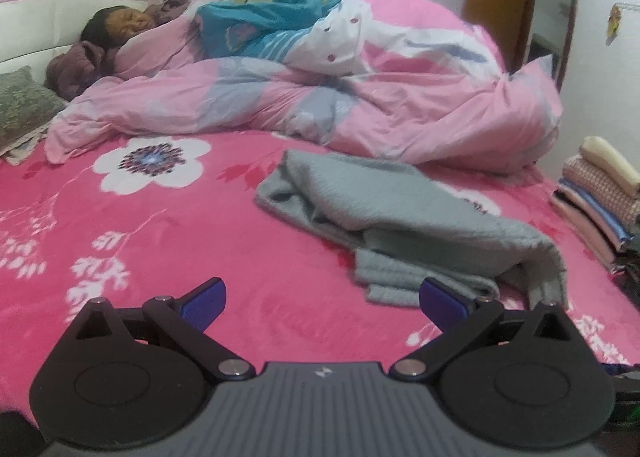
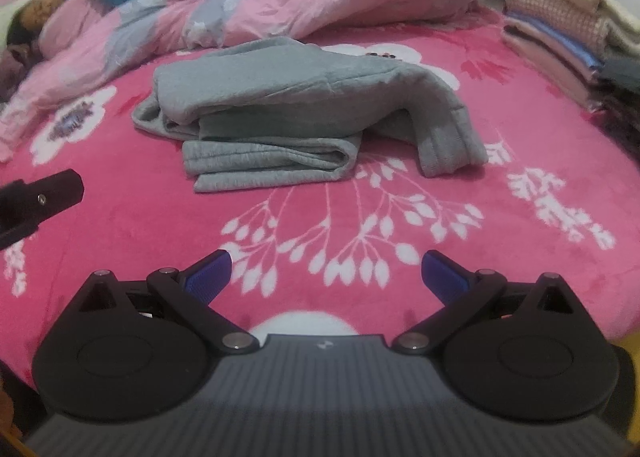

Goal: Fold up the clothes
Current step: 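Approach the grey clothing bundle on the bed with both tools open, then grasp the grey garment with the right tool and lift it up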

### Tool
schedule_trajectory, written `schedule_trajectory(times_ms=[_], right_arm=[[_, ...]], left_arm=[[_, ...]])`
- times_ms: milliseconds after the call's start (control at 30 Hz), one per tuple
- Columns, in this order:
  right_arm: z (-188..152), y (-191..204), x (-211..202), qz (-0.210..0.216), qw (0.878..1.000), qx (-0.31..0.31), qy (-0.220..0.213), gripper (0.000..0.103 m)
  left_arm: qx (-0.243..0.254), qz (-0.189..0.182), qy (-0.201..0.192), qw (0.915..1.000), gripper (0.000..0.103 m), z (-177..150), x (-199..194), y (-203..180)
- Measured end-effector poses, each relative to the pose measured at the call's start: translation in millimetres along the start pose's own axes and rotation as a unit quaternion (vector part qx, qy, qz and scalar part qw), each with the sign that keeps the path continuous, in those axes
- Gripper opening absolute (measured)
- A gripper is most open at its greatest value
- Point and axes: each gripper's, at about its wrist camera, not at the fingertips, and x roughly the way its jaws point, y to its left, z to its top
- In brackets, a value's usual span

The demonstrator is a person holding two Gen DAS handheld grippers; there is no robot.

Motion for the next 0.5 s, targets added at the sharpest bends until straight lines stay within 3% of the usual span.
schedule_trajectory(times_ms=[100, 267, 500], right_arm=[[2, -26, 3, 0.013, 0.999, 0.022, -0.039, 0.102], [14, -78, 16, -0.04, 0.993, 0.054, -0.093, 0.102], [35, -136, 55, -0.032, 0.988, 0.089, -0.122, 0.099]], left_arm=[[0.02, -0.02, -0.009, 0.9996, 0.103, 5, 14, -9], [0.083, -0.038, -0.026, 0.9955, 0.103, 13, 45, -40], [0.199, -0.066, -0.026, 0.9775, 0.103, 11, 103, -97]])
